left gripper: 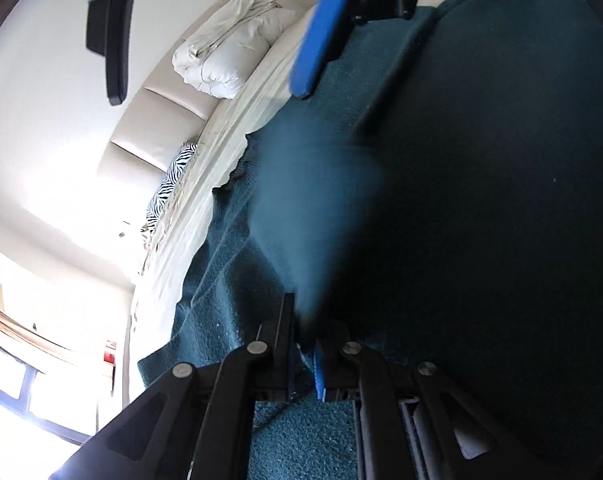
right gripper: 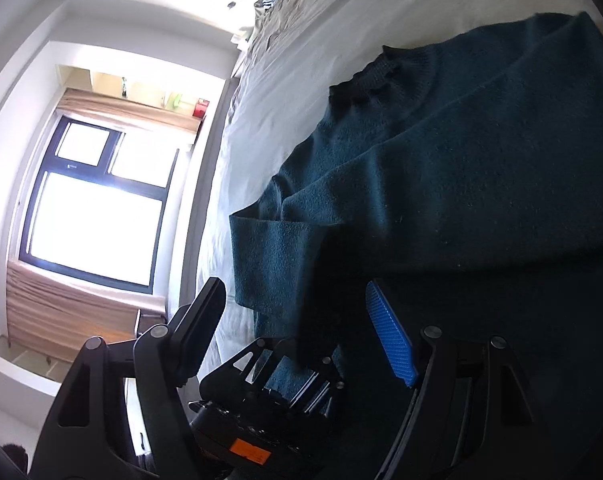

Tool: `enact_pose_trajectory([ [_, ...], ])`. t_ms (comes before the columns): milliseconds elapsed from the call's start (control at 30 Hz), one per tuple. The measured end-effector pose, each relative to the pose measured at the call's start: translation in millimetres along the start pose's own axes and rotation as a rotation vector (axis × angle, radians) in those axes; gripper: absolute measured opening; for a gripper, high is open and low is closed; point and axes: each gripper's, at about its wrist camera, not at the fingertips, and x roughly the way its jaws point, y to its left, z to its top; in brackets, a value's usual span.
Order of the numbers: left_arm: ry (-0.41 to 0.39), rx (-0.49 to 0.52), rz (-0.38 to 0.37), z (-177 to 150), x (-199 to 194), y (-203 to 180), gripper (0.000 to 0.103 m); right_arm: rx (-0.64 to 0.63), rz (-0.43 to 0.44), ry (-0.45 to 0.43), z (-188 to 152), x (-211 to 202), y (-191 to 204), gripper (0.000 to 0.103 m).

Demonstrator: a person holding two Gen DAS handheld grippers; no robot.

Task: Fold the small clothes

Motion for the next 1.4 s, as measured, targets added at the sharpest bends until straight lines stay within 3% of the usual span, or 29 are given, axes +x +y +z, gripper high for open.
enact_pose_trajectory([
  [233, 0.003, -0.041, -0.022, -4, 4, 8, 0.008, 0.101, -0.145, 0.039, -16, 11, -36, 0.077],
  [333, -0.001, -0.052, -0.026, -3, 8, 7, 0.007, 0.143, -0.041, 0.027, -22, 9, -45, 0.076],
  [400, -0.002, -0.06, -0.029, -4, 7, 8, 0.007, 0.123, -0.032, 0.042, -23, 17, -42, 0.075],
  [500, -0.005, -0.071, -0.03, -6, 3, 8, 0.007, 0.075, -0.07, 0.071, -22, 33, -36, 0.051],
  [567, -0.007, -0.084, -0.034, -7, 3, 9, 0.008, 0.049, -0.105, 0.084, -20, 41, -34, 0.026],
  [633, -0.008, -0.103, -0.038, -8, 3, 13, 0.012, 0.012, -0.152, 0.076, -20, 42, -29, 0.015],
  [733, -0.023, -0.163, -0.051, -9, -1, 26, 0.033, -0.061, -0.211, 0.049, -21, 39, -21, 0.008],
  [767, -0.036, -0.189, -0.06, -10, -4, 31, 0.046, -0.084, -0.226, 0.028, -19, 33, -16, 0.008],
  [900, -0.105, -0.306, -0.1, -13, -24, 52, 0.083, -0.154, -0.276, -0.076, -7, -1, 2, 0.007],
  [1133, -0.168, -0.602, -0.279, -34, -39, 97, 0.083, -0.135, -0.422, -0.156, 29, -57, -12, 0.007],
  [1300, -0.149, -0.909, -0.435, -75, -23, 142, 0.074, -0.12, -0.478, -0.149, 50, -62, -28, 0.007],
  [1400, -0.125, -1.079, -0.495, -106, -6, 171, 0.073, -0.127, -0.483, -0.088, 55, -47, -37, 0.007],
])
